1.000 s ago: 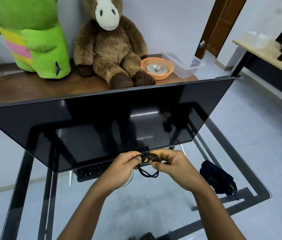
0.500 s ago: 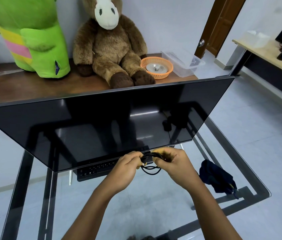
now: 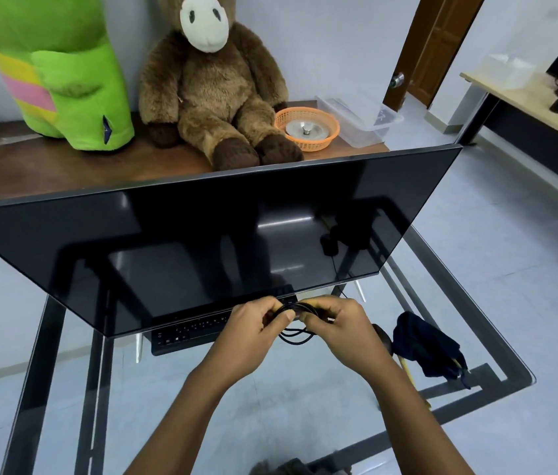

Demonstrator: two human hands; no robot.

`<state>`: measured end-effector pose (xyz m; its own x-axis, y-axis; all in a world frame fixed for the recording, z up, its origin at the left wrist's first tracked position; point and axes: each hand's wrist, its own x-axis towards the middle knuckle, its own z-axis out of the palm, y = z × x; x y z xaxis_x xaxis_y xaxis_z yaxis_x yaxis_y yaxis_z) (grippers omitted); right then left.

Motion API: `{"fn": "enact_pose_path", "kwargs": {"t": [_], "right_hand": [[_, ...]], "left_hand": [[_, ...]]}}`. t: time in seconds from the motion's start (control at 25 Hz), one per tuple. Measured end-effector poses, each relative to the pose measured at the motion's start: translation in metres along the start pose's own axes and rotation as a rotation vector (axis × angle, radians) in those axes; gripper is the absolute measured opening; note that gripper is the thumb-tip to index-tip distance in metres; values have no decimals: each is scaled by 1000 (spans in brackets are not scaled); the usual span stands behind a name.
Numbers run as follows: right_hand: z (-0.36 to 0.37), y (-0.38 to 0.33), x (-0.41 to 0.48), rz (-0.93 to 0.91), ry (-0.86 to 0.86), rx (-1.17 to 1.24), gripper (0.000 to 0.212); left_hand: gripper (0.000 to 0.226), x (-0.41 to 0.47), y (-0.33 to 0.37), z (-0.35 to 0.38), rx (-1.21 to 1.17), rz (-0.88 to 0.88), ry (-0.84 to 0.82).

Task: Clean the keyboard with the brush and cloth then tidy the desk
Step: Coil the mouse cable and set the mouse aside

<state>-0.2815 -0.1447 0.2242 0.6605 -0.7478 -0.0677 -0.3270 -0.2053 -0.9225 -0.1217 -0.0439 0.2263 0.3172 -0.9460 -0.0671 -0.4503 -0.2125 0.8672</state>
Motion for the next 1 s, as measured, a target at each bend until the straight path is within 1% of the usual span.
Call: {"fn": "enact_pose_path", "kwargs": {"t": [0.08,0.28,0.44,0.52,0.56,0.6,0.64,0.68,0.72,0.8,0.92,1.0], "right_hand": [[0,10,-1,50,-3,12,28],[-12,43,1,147,3,16,26],[-32,72,-2,188,-3,41,12],[-48,101,-1,261,87,8,21],[-57,125,0,296,140,-43,22],[-64,148,2,320,174,-109,18],[-72,173,4,339,179,-226,13],[-77,198,6,352,159,-372,14],[-82,220,8,376,131,-519,17],[-94,252,14,425,95,-713,33],[-102,261,24,478,22,-769,48],[-102,269,37,476,-11,-715,48]], "left_hand": [[19,1,-5,8,47,-4,-13],[4,11,-14,40,48,-61,-51],[5,27,-28,73,32,-129,-4],[8,40,-41,94,5,-173,15],[9,47,-50,105,-19,-202,15],[9,55,-59,116,-42,-237,17],[8,63,-67,129,-64,-281,23],[7,70,-74,139,-85,-326,36],[7,77,-81,150,-110,-371,54],[6,96,-94,177,-175,-473,94],[6,122,-106,208,-246,-604,157],[10,140,-108,222,-281,-669,203]]}}
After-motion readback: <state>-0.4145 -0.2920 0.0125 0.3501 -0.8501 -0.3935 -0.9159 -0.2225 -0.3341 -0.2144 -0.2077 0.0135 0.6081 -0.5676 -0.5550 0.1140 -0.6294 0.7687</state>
